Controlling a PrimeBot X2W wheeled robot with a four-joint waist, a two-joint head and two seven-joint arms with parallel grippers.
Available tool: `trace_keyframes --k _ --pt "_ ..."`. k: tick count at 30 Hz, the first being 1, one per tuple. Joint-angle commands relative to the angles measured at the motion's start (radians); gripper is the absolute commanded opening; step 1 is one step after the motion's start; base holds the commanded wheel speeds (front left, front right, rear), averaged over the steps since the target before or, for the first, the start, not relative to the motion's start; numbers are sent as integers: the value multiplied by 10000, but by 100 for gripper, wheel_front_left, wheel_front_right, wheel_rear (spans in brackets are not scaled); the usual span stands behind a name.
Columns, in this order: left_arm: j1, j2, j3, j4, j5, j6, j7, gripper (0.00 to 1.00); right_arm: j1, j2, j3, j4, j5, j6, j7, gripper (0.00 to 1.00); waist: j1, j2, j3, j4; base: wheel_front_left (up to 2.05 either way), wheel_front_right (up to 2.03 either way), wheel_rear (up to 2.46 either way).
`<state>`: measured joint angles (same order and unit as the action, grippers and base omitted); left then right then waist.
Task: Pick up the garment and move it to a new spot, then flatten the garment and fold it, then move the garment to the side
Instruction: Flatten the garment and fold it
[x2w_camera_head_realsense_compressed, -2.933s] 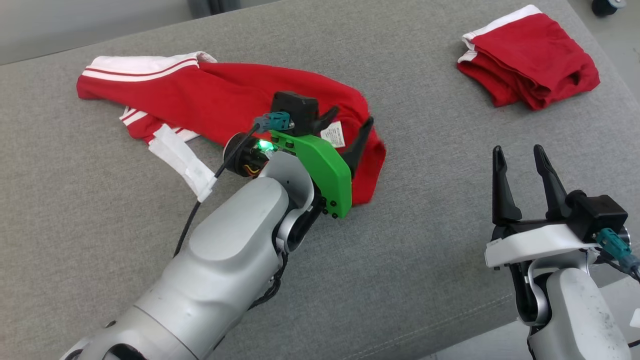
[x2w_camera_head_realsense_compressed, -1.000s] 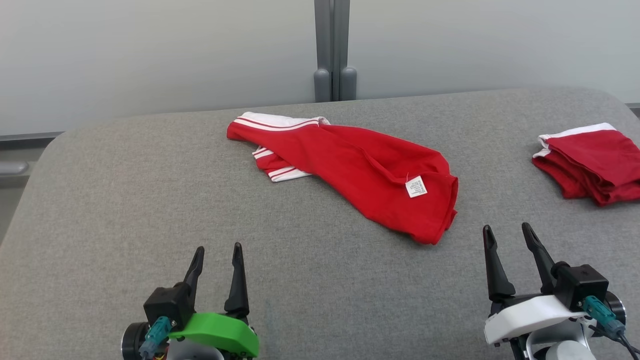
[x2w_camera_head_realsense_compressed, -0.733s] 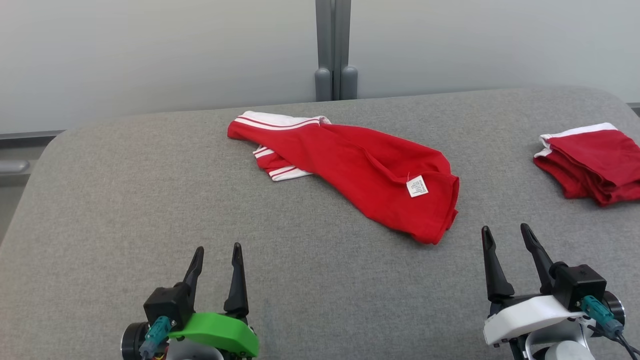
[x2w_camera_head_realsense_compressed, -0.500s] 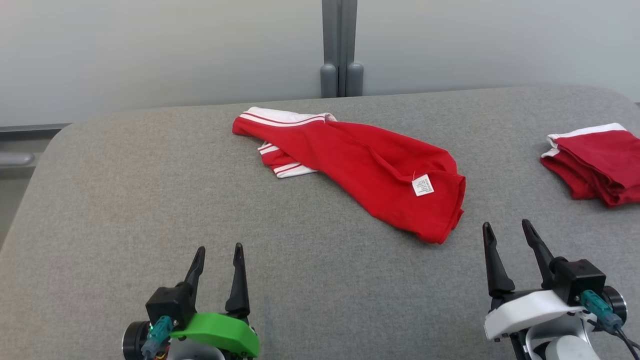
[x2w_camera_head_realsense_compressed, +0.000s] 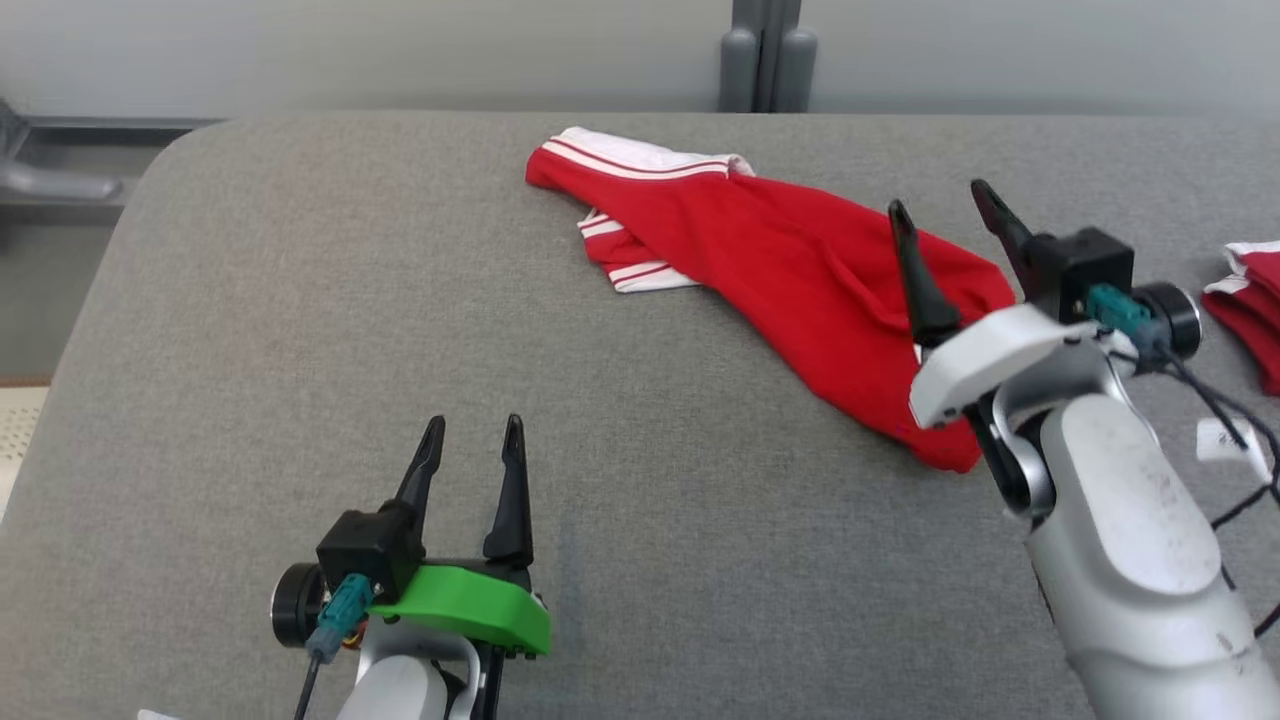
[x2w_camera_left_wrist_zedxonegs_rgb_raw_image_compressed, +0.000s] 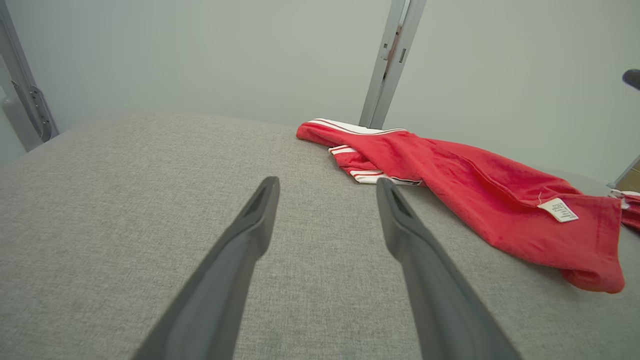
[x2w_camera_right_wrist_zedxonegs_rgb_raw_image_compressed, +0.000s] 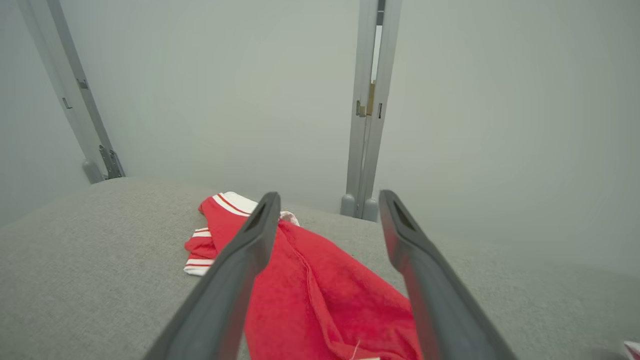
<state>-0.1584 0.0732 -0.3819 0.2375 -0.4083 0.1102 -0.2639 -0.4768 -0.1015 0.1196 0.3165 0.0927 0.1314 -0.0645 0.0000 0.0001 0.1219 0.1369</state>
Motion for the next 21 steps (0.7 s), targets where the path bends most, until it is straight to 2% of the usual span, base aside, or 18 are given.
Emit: trace_keyframes --k 1,4,10,16,21 --pt "-252 -52 -10 -77 145 -42 -4 100 -608 -151 135 399 235 -15 199 100 0 -1 928 890 0 0 0" --pt "-478 -124 -46 -271 205 -111 -4 100 -1937 -613 398 1505 717 -15 569 100 0 -1 1462 1374 0 0 0" --pt "-795 -208 -152 -539 230 -187 -4 100 -3701 -1124 1061 3484 1644 -15 1055 100 0 -1 2191 2311 0 0 0" --pt "-938 -231 -352 -825 -48 -112 -5 100 -4653 -1585 1882 5098 2481 -15 1387 100 0 -1 2672 2978 0 0 0" --pt "-970 -232 -523 -1015 -193 43 -5 100 -5116 -1787 2500 5953 2922 -15 1346 100 0 -1 2941 3201 0 0 0"
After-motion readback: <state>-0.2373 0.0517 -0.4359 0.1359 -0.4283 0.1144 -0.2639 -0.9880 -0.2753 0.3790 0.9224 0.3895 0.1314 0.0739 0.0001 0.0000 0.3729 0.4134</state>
